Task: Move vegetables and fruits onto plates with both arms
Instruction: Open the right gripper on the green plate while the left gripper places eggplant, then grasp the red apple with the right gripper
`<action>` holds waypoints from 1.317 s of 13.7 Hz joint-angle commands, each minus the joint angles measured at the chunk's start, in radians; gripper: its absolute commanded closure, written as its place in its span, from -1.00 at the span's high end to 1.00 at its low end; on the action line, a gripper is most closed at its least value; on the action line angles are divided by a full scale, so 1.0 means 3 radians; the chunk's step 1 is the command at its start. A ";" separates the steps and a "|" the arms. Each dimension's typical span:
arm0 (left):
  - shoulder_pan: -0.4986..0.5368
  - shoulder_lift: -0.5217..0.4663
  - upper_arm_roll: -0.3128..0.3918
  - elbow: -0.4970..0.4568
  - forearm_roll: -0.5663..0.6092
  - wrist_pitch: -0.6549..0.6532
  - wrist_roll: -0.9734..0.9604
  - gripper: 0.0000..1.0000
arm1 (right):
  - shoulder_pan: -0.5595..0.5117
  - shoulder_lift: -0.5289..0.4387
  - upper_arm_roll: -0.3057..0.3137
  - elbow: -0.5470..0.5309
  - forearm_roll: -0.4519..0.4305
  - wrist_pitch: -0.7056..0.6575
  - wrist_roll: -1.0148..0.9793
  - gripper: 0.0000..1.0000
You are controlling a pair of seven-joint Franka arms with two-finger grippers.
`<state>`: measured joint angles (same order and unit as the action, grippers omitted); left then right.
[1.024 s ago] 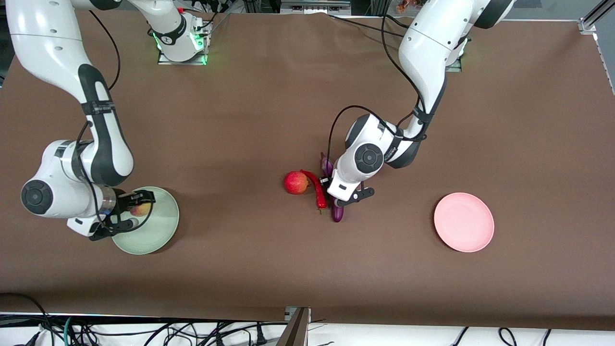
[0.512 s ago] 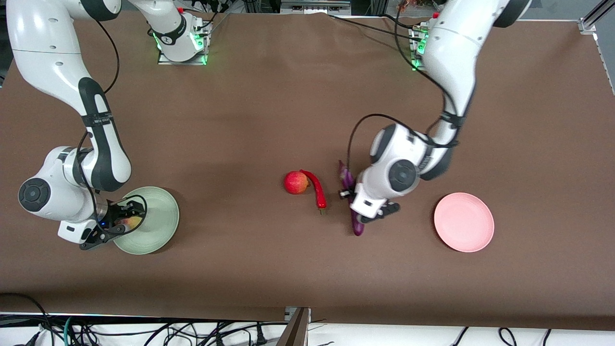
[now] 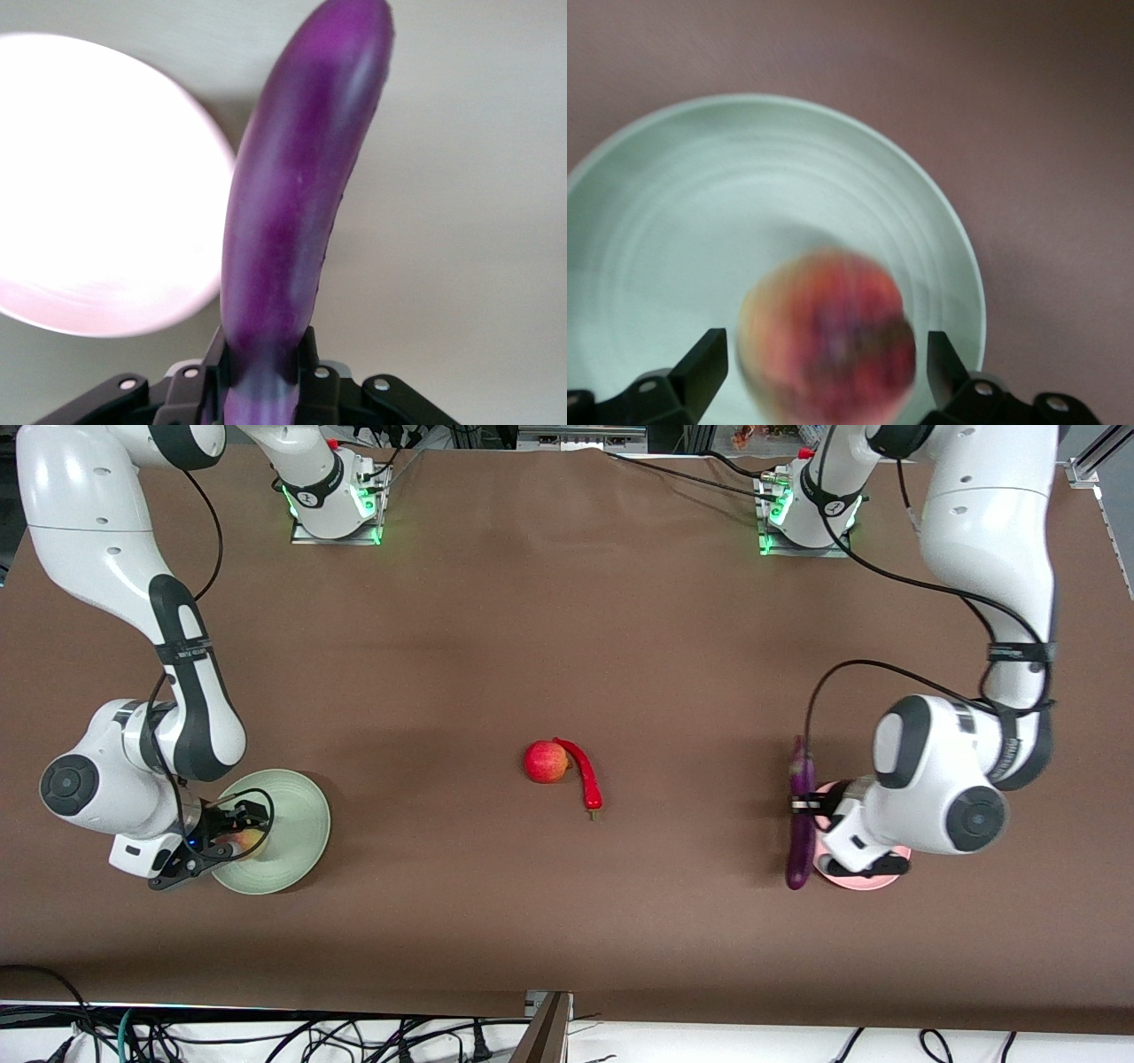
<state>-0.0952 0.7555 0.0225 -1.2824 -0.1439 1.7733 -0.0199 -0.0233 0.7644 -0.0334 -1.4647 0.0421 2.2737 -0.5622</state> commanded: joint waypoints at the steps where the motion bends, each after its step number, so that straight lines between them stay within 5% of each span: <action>1: 0.0255 0.0007 -0.0024 0.0015 0.0253 -0.0026 0.0606 -1.00 | 0.0006 -0.0155 0.0187 0.0115 0.0003 -0.0312 0.0023 0.98; 4: 0.0440 0.0196 -0.0024 0.0015 0.0270 0.0142 0.0910 -1.00 | 0.0113 -0.0140 0.0285 0.0413 0.0064 -0.0818 0.0532 0.98; 10: 0.0466 0.0329 -0.0024 -0.0015 0.0295 0.0363 0.0915 -1.00 | 0.0752 -0.0140 0.0433 0.0398 0.0253 -0.0830 0.2112 0.98; 11: 0.0466 0.0350 -0.0024 -0.0015 0.0295 0.0363 0.0915 -0.81 | 0.0864 -0.0125 0.0433 0.0393 0.0334 -0.0809 0.2226 0.98; 13: 0.0460 0.0360 -0.0019 -0.0015 0.0290 0.0363 0.0915 0.13 | 0.1191 -0.0104 0.0428 0.0373 0.0458 -0.0667 0.2613 0.98; 14: 0.0460 0.0375 -0.0024 -0.0015 0.0280 0.0363 0.0910 0.77 | 0.1324 -0.0074 0.0428 0.0357 0.0448 -0.0565 0.2879 0.98; 15: 0.0465 0.0391 -0.0024 -0.0005 0.0270 0.0363 0.0910 1.00 | 0.1427 -0.0043 0.0428 0.0357 0.0417 -0.0462 0.3109 0.98; 18: 0.0466 0.0381 -0.0024 0.0015 0.0275 0.0358 0.0905 1.00 | 0.1657 0.0085 0.0423 0.0357 0.0417 -0.0120 0.3468 0.98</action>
<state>0.0422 0.8680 0.0207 -1.2875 -0.0822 1.8789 0.2413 0.4462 0.7695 0.1027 -1.3578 0.1603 2.1865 0.4201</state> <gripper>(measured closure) 0.220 0.004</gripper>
